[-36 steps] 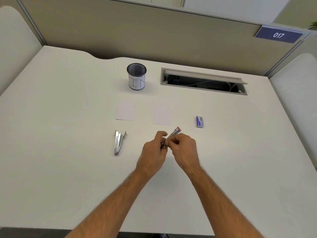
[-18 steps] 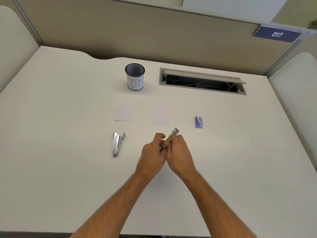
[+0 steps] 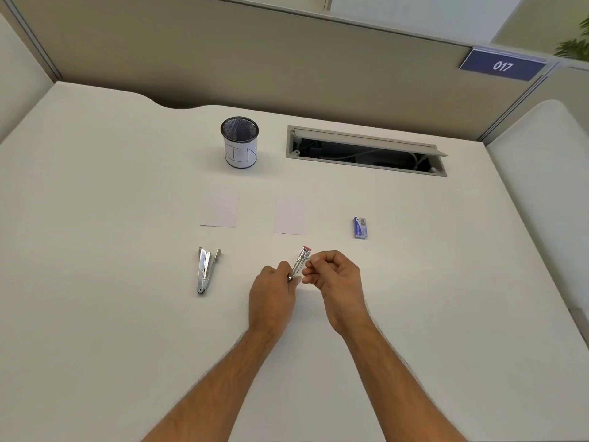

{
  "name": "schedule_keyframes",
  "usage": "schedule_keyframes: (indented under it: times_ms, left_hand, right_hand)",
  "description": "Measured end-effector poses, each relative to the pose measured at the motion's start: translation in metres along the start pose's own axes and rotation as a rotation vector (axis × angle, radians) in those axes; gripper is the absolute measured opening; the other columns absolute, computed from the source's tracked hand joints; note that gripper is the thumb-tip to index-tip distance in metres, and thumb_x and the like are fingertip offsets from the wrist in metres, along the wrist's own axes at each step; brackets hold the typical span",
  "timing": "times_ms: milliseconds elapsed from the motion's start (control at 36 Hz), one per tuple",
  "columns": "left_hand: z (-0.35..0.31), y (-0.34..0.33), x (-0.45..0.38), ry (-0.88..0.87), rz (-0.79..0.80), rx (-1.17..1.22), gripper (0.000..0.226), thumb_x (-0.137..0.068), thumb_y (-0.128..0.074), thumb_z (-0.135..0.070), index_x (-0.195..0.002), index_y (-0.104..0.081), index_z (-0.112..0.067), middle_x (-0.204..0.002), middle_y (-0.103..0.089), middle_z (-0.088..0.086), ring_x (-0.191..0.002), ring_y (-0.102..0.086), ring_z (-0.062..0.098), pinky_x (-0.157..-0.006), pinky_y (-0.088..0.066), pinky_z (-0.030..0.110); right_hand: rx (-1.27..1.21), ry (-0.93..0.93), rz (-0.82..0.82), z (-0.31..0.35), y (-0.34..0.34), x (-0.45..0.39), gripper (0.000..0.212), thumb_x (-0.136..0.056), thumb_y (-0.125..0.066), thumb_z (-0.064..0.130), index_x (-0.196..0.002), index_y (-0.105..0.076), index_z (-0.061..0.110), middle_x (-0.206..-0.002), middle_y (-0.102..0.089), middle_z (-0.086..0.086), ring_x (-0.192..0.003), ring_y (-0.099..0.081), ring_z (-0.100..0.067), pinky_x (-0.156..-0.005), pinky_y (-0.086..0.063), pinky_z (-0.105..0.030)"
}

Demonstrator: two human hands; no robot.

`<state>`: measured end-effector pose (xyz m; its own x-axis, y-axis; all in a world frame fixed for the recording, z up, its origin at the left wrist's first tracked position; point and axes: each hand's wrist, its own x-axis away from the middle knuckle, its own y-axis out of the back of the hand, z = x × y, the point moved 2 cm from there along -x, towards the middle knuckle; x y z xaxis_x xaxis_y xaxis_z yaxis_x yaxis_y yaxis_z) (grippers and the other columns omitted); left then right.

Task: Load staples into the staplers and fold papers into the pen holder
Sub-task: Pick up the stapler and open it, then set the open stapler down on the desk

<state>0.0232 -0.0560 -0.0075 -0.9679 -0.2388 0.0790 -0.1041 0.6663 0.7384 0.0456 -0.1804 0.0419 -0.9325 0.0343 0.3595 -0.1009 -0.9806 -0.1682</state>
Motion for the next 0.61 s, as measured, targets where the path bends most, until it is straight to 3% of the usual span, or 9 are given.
schedule_keyframes:
  times_ms: [167, 278, 417, 556, 611]
  left_hand:
    - [0.000, -0.007, -0.006, -0.015, 0.030, 0.038, 0.013, -0.099, -0.060, -0.025, -0.103, -0.061, -0.013, -0.091, -0.052, 0.007, -0.074, -0.057, 0.029, -0.067, -0.052, 0.042]
    - [0.003, -0.012, -0.010, -0.024, 0.068, 0.073, 0.010, -0.098, -0.061, -0.022, -0.102, -0.063, -0.013, -0.090, -0.057, 0.005, -0.087, -0.055, 0.024, -0.074, -0.050, 0.041]
    - [0.003, -0.014, -0.011, 0.005, 0.101, 0.122, 0.008, -0.096, -0.063, -0.021, -0.102, -0.062, -0.016, -0.092, -0.056, 0.001, -0.092, -0.056, 0.022, -0.081, -0.051, 0.043]
    - [0.006, -0.006, -0.010, -0.048, 0.075, 0.128, 0.030, -0.086, -0.075, -0.035, -0.110, -0.064, -0.020, -0.089, -0.047, -0.021, -0.097, -0.058, 0.018, -0.083, -0.052, 0.038]
    - [0.007, 0.001, -0.010, -0.111, -0.013, 0.112, 0.037, -0.083, -0.077, -0.041, -0.111, -0.067, -0.018, -0.095, -0.059, -0.020, -0.097, -0.058, 0.017, -0.080, -0.051, 0.036]
  right_hand:
    - [-0.038, 0.026, -0.003, -0.001, 0.005, -0.002, 0.012, -0.097, -0.063, -0.001, -0.104, -0.064, -0.011, -0.080, -0.070, -0.013, -0.073, -0.065, -0.026, -0.068, -0.059, -0.031]
    - [-0.026, 0.036, -0.004, -0.001, 0.011, -0.006, 0.016, -0.098, -0.061, 0.001, -0.108, -0.074, 0.000, -0.088, -0.072, -0.013, -0.078, -0.067, -0.022, -0.076, -0.060, -0.032]
    - [-0.058, 0.016, 0.007, -0.001, 0.016, -0.012, 0.015, -0.098, -0.062, 0.000, -0.106, -0.075, 0.000, -0.093, -0.074, -0.018, -0.084, -0.069, -0.026, -0.083, -0.059, -0.034]
    - [-0.046, 0.016, 0.026, 0.001, 0.015, -0.019, 0.018, -0.090, -0.072, 0.000, -0.108, -0.075, 0.000, -0.099, -0.073, -0.028, -0.085, -0.071, -0.030, -0.089, -0.059, -0.039]
    - [-0.018, 0.035, 0.029, 0.003, 0.012, -0.022, 0.019, -0.089, -0.074, 0.001, -0.108, -0.075, 0.002, -0.098, -0.073, -0.027, -0.084, -0.072, -0.030, -0.089, -0.060, -0.041]
